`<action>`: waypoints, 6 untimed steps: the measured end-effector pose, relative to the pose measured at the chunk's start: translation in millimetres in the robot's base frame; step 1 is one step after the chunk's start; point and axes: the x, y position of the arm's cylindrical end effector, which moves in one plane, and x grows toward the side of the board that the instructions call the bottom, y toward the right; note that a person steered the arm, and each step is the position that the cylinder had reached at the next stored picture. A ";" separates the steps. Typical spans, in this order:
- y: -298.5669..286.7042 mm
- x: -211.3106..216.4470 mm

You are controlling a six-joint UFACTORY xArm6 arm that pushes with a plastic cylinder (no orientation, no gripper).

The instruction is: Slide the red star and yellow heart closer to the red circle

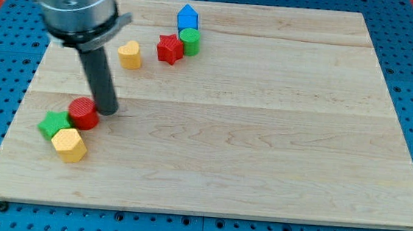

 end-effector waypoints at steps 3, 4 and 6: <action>121.0 -70.4; 144.6 -127.8; 76.5 -150.1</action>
